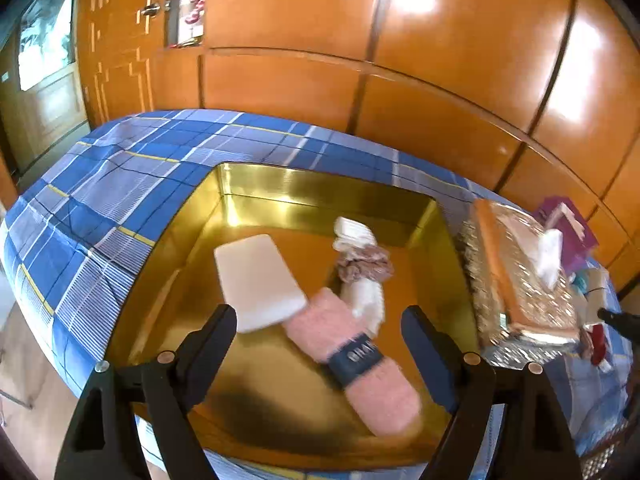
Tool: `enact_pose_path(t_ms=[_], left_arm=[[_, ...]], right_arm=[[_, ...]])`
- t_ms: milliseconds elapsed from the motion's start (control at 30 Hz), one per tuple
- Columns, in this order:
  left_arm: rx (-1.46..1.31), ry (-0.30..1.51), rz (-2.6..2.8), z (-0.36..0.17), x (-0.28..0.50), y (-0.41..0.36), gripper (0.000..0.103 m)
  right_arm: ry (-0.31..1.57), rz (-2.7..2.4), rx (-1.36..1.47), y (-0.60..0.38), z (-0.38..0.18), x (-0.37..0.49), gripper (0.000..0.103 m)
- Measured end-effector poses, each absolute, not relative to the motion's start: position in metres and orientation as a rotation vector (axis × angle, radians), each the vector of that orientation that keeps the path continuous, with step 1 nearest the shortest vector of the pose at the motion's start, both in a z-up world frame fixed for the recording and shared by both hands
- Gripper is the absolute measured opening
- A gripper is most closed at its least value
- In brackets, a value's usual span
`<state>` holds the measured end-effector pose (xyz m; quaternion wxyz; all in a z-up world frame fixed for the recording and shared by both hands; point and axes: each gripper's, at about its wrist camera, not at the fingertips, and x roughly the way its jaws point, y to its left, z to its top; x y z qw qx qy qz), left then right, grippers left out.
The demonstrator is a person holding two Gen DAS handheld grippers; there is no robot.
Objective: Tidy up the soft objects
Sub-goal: 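Place the white sponge pad in the gold tray while right tool reaches the cream cloth, then grasp the cream rolled cloth with the right tool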
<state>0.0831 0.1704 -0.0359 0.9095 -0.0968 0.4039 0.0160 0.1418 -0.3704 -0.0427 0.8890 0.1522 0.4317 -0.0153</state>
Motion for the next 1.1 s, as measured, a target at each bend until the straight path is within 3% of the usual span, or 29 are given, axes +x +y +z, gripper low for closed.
enact_pose_path(t_ms=[267, 367, 400, 467, 1000, 1100], left_arm=[[-0.229, 0.842, -0.009, -0.037, 0.065, 0.160, 0.085], [-0.242, 0.844, -0.019, -0.038, 0.059, 0.161, 0.085], [-0.246, 0.844, -0.018, -0.038, 0.058, 0.162, 0.085], [-0.252, 0.846, -0.018, -0.039, 0.056, 0.163, 0.085], [-0.219, 0.855, -0.064, -0.040, 0.043, 0.145, 0.085], [-0.179, 0.845, -0.062, -0.038, 0.041, 0.139, 0.085]], right_arm=[[0.921, -0.058, 0.253, -0.353, -0.045, 0.142, 0.005], [0.918, -0.062, 0.260, -0.355, -0.046, 0.143, 0.016], [0.915, -0.052, 0.260, -0.356, -0.046, 0.143, 0.028], [0.935, -0.046, 0.259, -0.355, -0.048, 0.147, 0.042], [1.075, 0.012, 0.183, -0.304, -0.095, 0.181, 0.045], [1.068, -0.001, 0.173, -0.299, -0.093, 0.178, 0.033]])
